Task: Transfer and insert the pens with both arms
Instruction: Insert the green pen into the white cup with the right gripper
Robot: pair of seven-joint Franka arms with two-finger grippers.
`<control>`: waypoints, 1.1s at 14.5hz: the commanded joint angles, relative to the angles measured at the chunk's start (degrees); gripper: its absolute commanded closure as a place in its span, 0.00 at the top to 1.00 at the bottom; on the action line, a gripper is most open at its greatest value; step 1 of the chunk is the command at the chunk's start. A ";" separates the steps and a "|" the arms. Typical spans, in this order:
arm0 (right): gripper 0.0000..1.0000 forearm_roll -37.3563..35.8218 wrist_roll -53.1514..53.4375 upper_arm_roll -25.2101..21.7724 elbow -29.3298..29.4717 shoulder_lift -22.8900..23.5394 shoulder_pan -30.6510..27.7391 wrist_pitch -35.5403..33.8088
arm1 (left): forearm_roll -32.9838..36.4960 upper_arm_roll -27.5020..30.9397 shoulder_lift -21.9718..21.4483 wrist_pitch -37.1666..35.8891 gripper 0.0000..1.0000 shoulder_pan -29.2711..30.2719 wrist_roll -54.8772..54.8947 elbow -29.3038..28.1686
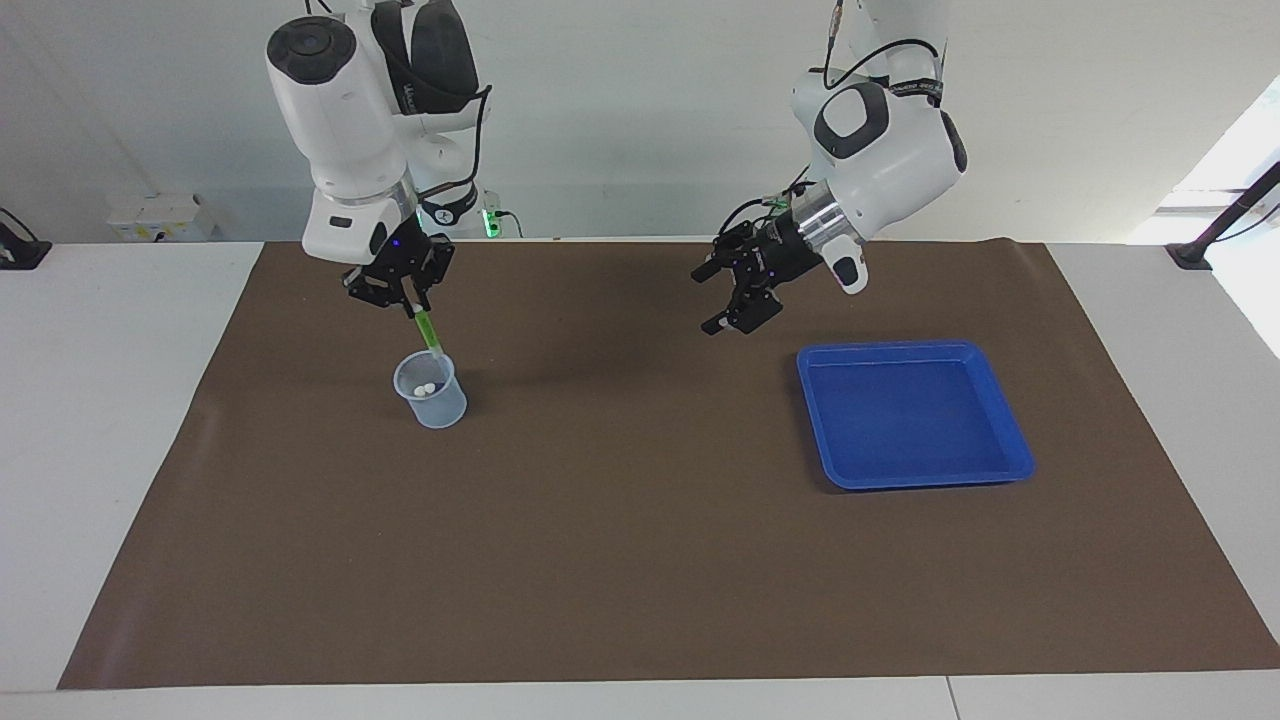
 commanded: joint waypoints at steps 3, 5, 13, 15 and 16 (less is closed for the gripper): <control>0.00 -1.74 -6.07 0.07 -8.65 -1.30 -1.80 7.69 | 3.81 0.16 -0.31 0.04 1.00 2.15 0.24 0.85; 0.00 -1.74 -6.25 0.07 -10.15 -1.83 -1.89 7.69 | 10.31 -0.28 -0.31 -3.01 1.00 4.78 2.16 1.73; 1.00 -1.56 -5.90 0.16 -9.90 -2.27 -2.06 7.60 | 27.02 -3.27 1.27 -24.81 1.00 19.72 32.89 9.63; 1.00 -0.69 -5.72 -0.19 -7.97 -2.53 -2.06 6.99 | 36.05 -3.35 1.62 -28.68 1.00 20.96 42.21 12.88; 1.00 -0.16 -5.38 -0.19 -6.48 -2.53 -2.06 6.46 | 39.48 -3.53 2.32 -31.05 1.00 21.58 46.51 14.98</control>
